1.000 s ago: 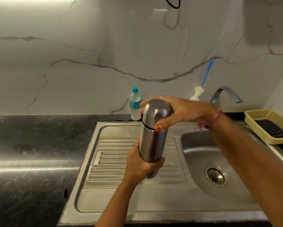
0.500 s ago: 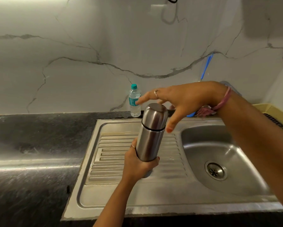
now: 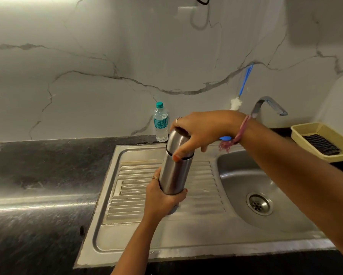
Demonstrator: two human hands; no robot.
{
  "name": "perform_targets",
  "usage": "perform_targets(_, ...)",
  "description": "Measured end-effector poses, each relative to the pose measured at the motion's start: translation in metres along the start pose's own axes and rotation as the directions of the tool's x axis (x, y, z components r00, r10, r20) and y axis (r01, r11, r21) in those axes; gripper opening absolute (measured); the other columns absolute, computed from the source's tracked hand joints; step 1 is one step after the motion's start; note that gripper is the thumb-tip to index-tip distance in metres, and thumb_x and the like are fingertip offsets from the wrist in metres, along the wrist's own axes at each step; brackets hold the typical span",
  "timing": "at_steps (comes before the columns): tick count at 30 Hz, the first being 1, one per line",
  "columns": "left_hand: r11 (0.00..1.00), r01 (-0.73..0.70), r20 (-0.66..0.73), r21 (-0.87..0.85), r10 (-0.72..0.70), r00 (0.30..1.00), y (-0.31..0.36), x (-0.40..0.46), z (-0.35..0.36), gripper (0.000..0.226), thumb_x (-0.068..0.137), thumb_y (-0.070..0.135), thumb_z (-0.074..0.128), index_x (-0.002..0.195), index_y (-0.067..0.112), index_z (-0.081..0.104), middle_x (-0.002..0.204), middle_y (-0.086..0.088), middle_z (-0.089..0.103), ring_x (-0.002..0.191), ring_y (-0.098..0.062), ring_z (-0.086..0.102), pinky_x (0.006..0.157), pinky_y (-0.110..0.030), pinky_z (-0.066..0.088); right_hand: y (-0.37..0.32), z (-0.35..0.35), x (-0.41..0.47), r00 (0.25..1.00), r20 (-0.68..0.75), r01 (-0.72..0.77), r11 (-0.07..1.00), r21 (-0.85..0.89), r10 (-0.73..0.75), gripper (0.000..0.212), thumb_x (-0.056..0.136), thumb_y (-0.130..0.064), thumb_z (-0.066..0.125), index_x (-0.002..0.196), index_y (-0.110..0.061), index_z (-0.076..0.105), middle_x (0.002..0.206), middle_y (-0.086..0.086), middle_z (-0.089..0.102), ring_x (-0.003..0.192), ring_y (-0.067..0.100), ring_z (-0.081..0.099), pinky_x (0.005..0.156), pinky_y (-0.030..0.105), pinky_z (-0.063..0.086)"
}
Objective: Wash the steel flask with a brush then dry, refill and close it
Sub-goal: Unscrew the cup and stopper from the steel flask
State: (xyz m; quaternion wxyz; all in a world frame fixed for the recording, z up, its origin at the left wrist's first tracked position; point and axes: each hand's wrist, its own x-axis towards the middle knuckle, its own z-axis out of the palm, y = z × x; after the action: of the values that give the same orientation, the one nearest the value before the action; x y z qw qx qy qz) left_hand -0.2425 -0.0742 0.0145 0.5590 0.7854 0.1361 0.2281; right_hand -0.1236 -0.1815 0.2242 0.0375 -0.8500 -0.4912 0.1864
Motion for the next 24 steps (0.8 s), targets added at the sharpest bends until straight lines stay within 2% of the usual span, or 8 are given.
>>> perform_targets(4, 1.0, -0.001, -0.001, 0.011, 0.001, 1.0, -0.002, 0.001, 0.0, 0.073, 0.051, 0.029, 0.086, 0.116, 0.028, 0.053, 0.094, 0.012, 0.065, 0.082, 0.003, 0.063, 0.065, -0.011, 0.049, 0.003, -0.005, 0.001, 0.997, 0.068, 0.034, 0.999, 0.008, -0.034, 0.087, 0.072, -0.044, 0.078, 0.143, -0.024, 0.03, 0.135, 0.003, 0.045, 0.108, 0.021, 0.057, 0.087, 0.036, 0.056)
perform_targets(8, 1.0, -0.001, 0.015, 0.028, 0.001, 1.0, -0.005, 0.001, 0.0, 0.077, 0.052, 0.03, 0.087, 0.121, 0.024, 0.054, 0.096, 0.012, 0.064, 0.084, 0.004, 0.062, 0.066, -0.009, 0.048, -0.004, -0.001, 0.003, 0.993, 0.077, -0.089, 0.994, -0.057, 0.093, 0.067, 0.075, -0.053, 0.071, 0.123, -0.012, 0.049, 0.112, 0.008, 0.06, 0.085, 0.02, 0.067, 0.06, 0.027, 0.06)
perform_targets(11, 0.999, -0.002, 0.022, 0.034, 0.001, 1.0, -0.006, 0.001, 0.001, 0.077, 0.052, 0.029, 0.087, 0.122, 0.024, 0.053, 0.098, 0.011, 0.063, 0.084, 0.004, 0.061, 0.066, -0.009, 0.048, 0.001, -0.006, 0.004, 0.987, 0.159, -0.019, 1.0, 0.017, 0.016, 0.074, 0.074, -0.028, 0.08, 0.137, -0.025, 0.04, 0.124, 0.002, 0.049, 0.096, 0.018, 0.059, 0.063, 0.025, 0.059)
perform_targets(13, 1.0, 0.006, 0.026, 0.026, -0.007, 1.0, -0.006, 0.001, 0.002, 0.075, 0.051, 0.03, 0.086, 0.119, 0.026, 0.053, 0.096, 0.011, 0.063, 0.083, 0.004, 0.062, 0.066, -0.011, 0.049, 0.005, -0.007, 0.003, 0.984, 0.177, -0.006, 0.999, 0.039, -0.001, 0.088, 0.073, -0.034, 0.08, 0.145, -0.028, 0.03, 0.13, -0.002, 0.044, 0.105, 0.019, 0.056, 0.061, 0.02, 0.058)
perform_targets(17, 0.999, 0.019, 0.042, 0.041, -0.02, 0.999, -0.008, 0.003, 0.002, 0.07, 0.052, 0.031, 0.086, 0.112, 0.037, 0.05, 0.095, 0.011, 0.063, 0.083, 0.003, 0.061, 0.066, -0.012, 0.049, 0.005, 0.001, 0.007, 0.99, 0.104, -0.092, 0.995, -0.045, 0.096, 0.065, 0.076, -0.054, 0.07, 0.123, -0.013, 0.051, 0.105, 0.006, 0.063, 0.08, 0.02, 0.069, 0.054, 0.022, 0.057)
perform_targets(19, 0.999, 0.023, 0.045, 0.038, -0.025, 0.999, -0.009, 0.004, 0.002, 0.07, 0.052, 0.031, 0.086, 0.111, 0.037, 0.05, 0.096, 0.009, 0.064, 0.083, 0.002, 0.062, 0.066, -0.013, 0.05, 0.008, 0.001, 0.008, 0.994, 0.104, -0.032, 0.999, -0.012, 0.034, 0.063, 0.076, -0.036, 0.077, 0.128, -0.019, 0.048, 0.114, 0.002, 0.056, 0.085, 0.017, 0.064, 0.06, 0.024, 0.058)
perform_targets(21, 0.999, 0.033, 0.037, 0.027, -0.034, 0.999, -0.011, 0.004, 0.003, 0.07, 0.051, 0.03, 0.086, 0.111, 0.037, 0.05, 0.095, 0.008, 0.064, 0.081, 0.001, 0.063, 0.065, -0.013, 0.051, 0.014, -0.002, 0.009, 0.992, 0.12, 0.038, 0.999, 0.036, -0.042, 0.079, 0.073, -0.029, 0.081, 0.14, -0.025, 0.038, 0.126, -0.004, 0.046, 0.098, 0.015, 0.056, 0.068, 0.023, 0.058)
perform_targets(24, 0.999, 0.039, 0.022, 0.023, -0.039, 0.999, -0.013, 0.006, 0.003, 0.069, 0.051, 0.031, 0.086, 0.11, 0.037, 0.051, 0.095, 0.008, 0.065, 0.082, 0.001, 0.062, 0.065, -0.013, 0.05, 0.012, 0.003, 0.011, 0.996, 0.084, -0.009, 0.999, 0.039, 0.006, 0.086, 0.074, -0.049, 0.073, 0.144, -0.021, 0.031, 0.128, -0.009, 0.044, 0.102, 0.013, 0.055, 0.054, 0.009, 0.052)
